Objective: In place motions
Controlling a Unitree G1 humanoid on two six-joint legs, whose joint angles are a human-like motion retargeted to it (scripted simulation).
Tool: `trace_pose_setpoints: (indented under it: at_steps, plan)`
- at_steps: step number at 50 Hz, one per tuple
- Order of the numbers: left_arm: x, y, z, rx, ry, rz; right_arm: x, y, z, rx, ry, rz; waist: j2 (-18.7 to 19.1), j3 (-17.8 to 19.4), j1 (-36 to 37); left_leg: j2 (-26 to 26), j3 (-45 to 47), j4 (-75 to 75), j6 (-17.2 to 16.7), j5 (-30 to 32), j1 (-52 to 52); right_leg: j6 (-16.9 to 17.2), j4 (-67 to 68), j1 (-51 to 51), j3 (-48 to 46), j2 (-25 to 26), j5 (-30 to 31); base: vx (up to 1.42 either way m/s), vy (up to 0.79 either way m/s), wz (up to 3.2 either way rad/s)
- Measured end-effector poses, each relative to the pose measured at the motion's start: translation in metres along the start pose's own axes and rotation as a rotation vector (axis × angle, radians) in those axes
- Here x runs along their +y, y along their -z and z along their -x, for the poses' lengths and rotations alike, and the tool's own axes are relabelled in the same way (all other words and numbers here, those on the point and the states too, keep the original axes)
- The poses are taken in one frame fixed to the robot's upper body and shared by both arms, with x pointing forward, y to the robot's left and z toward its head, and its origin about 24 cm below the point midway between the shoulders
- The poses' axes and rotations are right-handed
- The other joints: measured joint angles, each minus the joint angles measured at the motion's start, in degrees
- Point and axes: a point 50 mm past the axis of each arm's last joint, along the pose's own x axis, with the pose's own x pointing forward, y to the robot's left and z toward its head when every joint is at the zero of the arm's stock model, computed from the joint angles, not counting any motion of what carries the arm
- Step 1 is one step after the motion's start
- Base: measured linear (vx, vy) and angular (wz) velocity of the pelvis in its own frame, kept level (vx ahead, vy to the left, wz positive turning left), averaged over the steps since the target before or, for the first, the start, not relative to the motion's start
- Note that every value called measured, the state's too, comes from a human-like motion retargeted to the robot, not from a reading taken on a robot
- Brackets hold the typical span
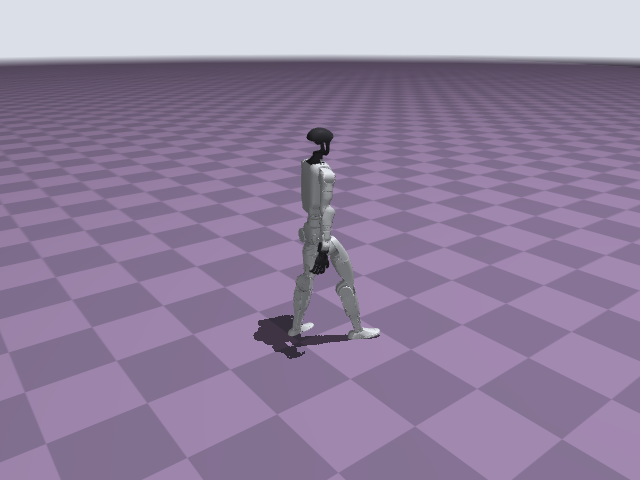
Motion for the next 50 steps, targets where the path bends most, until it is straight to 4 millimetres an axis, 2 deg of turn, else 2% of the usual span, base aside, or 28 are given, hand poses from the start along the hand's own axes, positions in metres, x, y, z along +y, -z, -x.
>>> trace_pose_setpoints:
  at_steps: [2, 4, 5, 7, 9, 12, 15, 17, 20, 23, 25, 30, 32, 35, 37, 40, 42, 45, 48, 50]
  plan:
    - [-0.001, 0.006, -0.001, 0.012, 0.011, 0.004, 0.004, 0.025, -0.001, 0.078, -0.005, -0.074, 0.69, -0.13, -0.01, 0.59, -0.72, -0.15, -0.83, -1.20, 1.77, 1.70, -2.70, -0.97, 1.90, -0.28, -0.65, 0.38, -0.35, 0.31]
    - [-0.002, 0.017, -0.001, 0.044, 0.027, 0.013, 0.006, 0.044, 0.000, 0.140, -0.007, -0.129, 1.24, -1.05, 0.37, 1.00, -0.76, -0.07, -1.78, -2.13, 2.92, 1.43, -1.74, -1.51, 0.94, -0.22, -0.53, 0.68, -0.70, 0.07]
    - [-0.002, 0.023, -0.002, 0.064, 0.037, 0.019, 0.007, 0.051, 0.000, 0.165, -0.008, -0.152, 1.45, -1.68, 0.40, 1.08, -0.98, 0.10, -2.28, -2.43, 3.29, 0.89, -0.47, -1.67, -0.02, -0.16, 0.23, 0.17, -0.09, 0.34]
    - [-0.002, 0.042, -0.002, 0.121, 0.052, 0.030, 0.010, 0.062, 0.000, 0.196, -0.011, -0.172, 1.45, -2.99, -1.77, 1.52, -2.30, -0.10, -3.04, -0.94, 5.14, 2.78, 0.43, -0.71, -0.61, -0.68, 4.22, 0.39, -0.48, 0.54]
    - [-0.001, 0.055, -0.001, 0.172, 0.085, 0.047, 0.006, 0.057, 0.001, 0.194, -0.014, -0.174, 1.37, -3.97, -2.60, 2.31, -1.45, 1.75, -3.59, 2.71, 5.39, 3.26, 3.23, -0.99, -0.06, -0.57, 5.76, 0.66, -0.92, 0.10]
    - [-0.005, 0.081, 0.000, 0.265, 0.114, 0.056, 0.005, 0.045, 0.000, 0.164, -0.031, -0.159, 1.70, -4.60, -4.56, 5.37, -2.05, 10.78, -2.31, 13.58, 4.01, 2.55, 6.22, 1.39, 1.35, 0.12, 2.46, 0.33, -0.41, 0.25]
    - [-0.003, 0.086, 0.001, 0.268, 0.114, 0.035, 0.004, 0.018, -0.001, 0.075, -0.041, -0.135, -1.13, -3.93, -3.25, 7.26, 0.13, 28.11, 1.84, 23.71, -1.35, 2.75, 5.50, 6.06, -0.08, -2.83, -0.66, 0.40, -0.79, 0.05]
    - [0.001, 0.073, 0.000, 0.232, 0.101, -0.013, -0.001, -0.006, 0.001, 0.002, -0.048, -0.110, -2.18, -2.86, -3.10, 11.41, 3.16, 40.52, 4.50, 22.98, -5.51, 2.35, 5.52, 9.14, -1.83, -3.43, -3.01, 0.26, -0.59, 0.52]
    - [0.002, 0.047, -0.003, 0.131, 0.068, -0.083, -0.014, -0.044, 0.007, -0.096, -0.043, -0.032, -3.77, -1.15, -0.31, 15.30, 9.37, 51.21, 7.15, 17.39, -10.44, 2.20, 5.77, 12.58, -2.03, -3.98, -5.96, 0.32, -0.78, 0.00]
    - [0.001, 0.023, -0.004, 0.013, 0.028, -0.099, -0.031, -0.086, 0.020, -0.190, 0.004, 0.088, -3.36, -0.66, 2.69, 14.64, 11.95, 53.21, 6.07, 15.11, -17.47, 2.00, 4.08, 15.14, -2.16, -2.46, -7.52, -0.11, 0.02, -0.10]
    - [-0.001, 0.015, -0.004, -0.032, 0.019, -0.097, -0.041, -0.111, 0.030, -0.252, 0.040, 0.165, -2.24, -1.13, 3.32, 12.57, 12.10, 49.22, 4.26, 14.95, -22.17, 1.84, 3.11, 16.45, -3.46, -0.94, -8.57, -0.09, 0.02, 0.29]
    - [-0.003, 0.019, -0.005, -0.020, 0.028, -0.093, -0.054, -0.160, 0.055, -0.420, 0.103, 0.287, 0.41, -1.37, 8.13, 7.01, 14.85, 22.02, 0.95, 17.10, -27.98, 1.18, 0.59, 21.51, -3.46, 4.61, -11.82, -0.07, -0.04, -0.19]
    - [-0.002, 0.026, -0.005, 0.001, 0.025, -0.080, -0.053, -0.174, 0.062, -0.484, 0.109, 0.293, 1.31, -1.12, 9.65, 5.22, 12.67, 10.53, 0.05, 17.43, -29.66, 1.09, -0.49, 24.38, -3.52, 6.96, -13.34, -0.03, -0.13, -0.24]
    - [0.000, 0.042, -0.005, 0.047, 0.021, -0.042, -0.046, -0.183, 0.067, -0.548, 0.088, 0.274, 0.28, -1.66, 10.93, 2.79, 16.07, -2.59, -0.96, 14.23, -30.67, 2.04, -1.25, 28.12, -4.12, 7.11, -15.69, 0.04, -0.17, 0.18]
    - [0.001, 0.056, -0.004, 0.092, 0.021, 0.001, -0.037, -0.182, 0.064, -0.561, 0.048, 0.255, -0.02, -2.80, 9.26, 2.61, 17.21, -3.27, -1.26, 12.68, -30.23, 2.52, -0.72, 29.88, -6.71, 7.74, -16.78, 0.10, -0.17, 0.66]
    - [-0.001, 0.082, -0.002, 0.181, 0.030, 0.092, -0.020, -0.167, 0.053, -0.539, -0.024, 0.240, -1.61, -4.38, 12.46, 5.42, 25.35, 0.56, 5.47, 14.68, -29.04, 3.07, 1.25, 31.60, -4.03, 7.16, -15.76, 0.15, -0.15, -0.65]
    - [-0.001, 0.099, 0.001, 0.250, 0.038, 0.165, -0.007, -0.149, 0.042, -0.497, -0.074, 0.219, -2.32, -5.72, 13.33, 5.58, 20.80, 2.21, 5.97, 18.10, -28.36, 3.72, 3.40, 32.49, -3.42, 7.32, -11.26, 0.18, -0.18, -0.39]
    - [-0.003, 0.128, 0.006, 0.349, 0.045, 0.289, 0.011, -0.103, 0.021, -0.360, -0.100, 0.154, -2.77, -7.19, 15.65, 5.87, 13.88, 4.41, 5.56, 16.48, -26.55, 3.19, 12.14, 32.29, -2.02, 6.74, 2.16, 0.24, -0.17, -0.28]
    - [-0.003, 0.131, 0.006, 0.353, 0.034, 0.360, 0.012, -0.070, 0.010, -0.237, -0.094, 0.119, 0.21, -6.37, 12.56, 8.20, 13.65, 4.20, 4.59, 13.63, -21.21, 0.42, 24.95, 30.91, -9.12, 6.89, 10.24, 0.07, -0.10, 0.79]
    - [0.001, 0.120, 0.005, 0.318, 0.027, 0.376, 0.007, -0.050, 0.007, -0.138, -0.086, 0.130, 2.63, -4.92, 10.77, 9.74, 13.12, 4.08, 3.67, 11.08, -17.17, -3.28, 37.18, 28.82, -15.99, 5.07, 7.35, -0.01, -0.03, 0.71]
